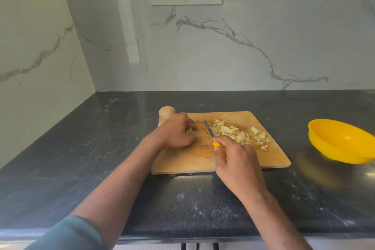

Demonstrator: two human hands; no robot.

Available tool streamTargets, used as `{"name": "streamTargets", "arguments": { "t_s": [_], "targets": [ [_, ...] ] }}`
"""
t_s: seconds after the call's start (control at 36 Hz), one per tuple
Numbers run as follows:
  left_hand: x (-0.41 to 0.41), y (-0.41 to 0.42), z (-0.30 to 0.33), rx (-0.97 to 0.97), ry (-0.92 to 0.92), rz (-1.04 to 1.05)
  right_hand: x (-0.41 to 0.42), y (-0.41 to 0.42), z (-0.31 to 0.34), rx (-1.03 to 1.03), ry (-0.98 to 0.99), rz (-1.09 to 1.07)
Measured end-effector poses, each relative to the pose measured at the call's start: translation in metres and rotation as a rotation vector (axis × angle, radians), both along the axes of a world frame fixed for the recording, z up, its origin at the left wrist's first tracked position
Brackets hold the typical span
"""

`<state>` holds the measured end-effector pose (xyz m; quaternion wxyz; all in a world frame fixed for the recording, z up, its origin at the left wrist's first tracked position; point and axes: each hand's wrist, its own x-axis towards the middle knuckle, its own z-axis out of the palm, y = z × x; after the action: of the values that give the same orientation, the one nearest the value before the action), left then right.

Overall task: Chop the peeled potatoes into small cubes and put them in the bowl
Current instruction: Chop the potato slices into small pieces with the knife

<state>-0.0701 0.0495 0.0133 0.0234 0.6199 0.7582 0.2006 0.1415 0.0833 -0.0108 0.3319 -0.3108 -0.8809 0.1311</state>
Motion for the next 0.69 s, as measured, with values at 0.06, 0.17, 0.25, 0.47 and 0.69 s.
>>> {"name": "streamTargets", "arguments": {
  "t_s": [0.06, 0.17, 0.25, 0.47, 0.69],
  "targets": [
    [-0.012, -0.006, 0.002, -0.063, -0.053, -0.057, 0.0, -0.001, 0.001, 0.008, -0.013, 0.01],
    [-0.026, -0.008, 0.001, -0.11, -0.1, -0.101, 0.0, -0.002, 0.001, 0.023, -0.05, 0.023],
    [-0.029, -0.006, 0.002, -0.115, -0.124, -0.116, -0.001, -0.005, 0.001, 0.03, -0.072, 0.016],
    [-0.03, 0.002, 0.0, -0.069, -0.157, -0.095, -0.001, -0.008, 0.003, 0.042, -0.119, 0.037],
    [-0.036, -0.001, -0.002, -0.037, -0.208, -0.067, -0.002, -0.011, 0.005, 0.037, -0.16, 0.047]
  ]
}}
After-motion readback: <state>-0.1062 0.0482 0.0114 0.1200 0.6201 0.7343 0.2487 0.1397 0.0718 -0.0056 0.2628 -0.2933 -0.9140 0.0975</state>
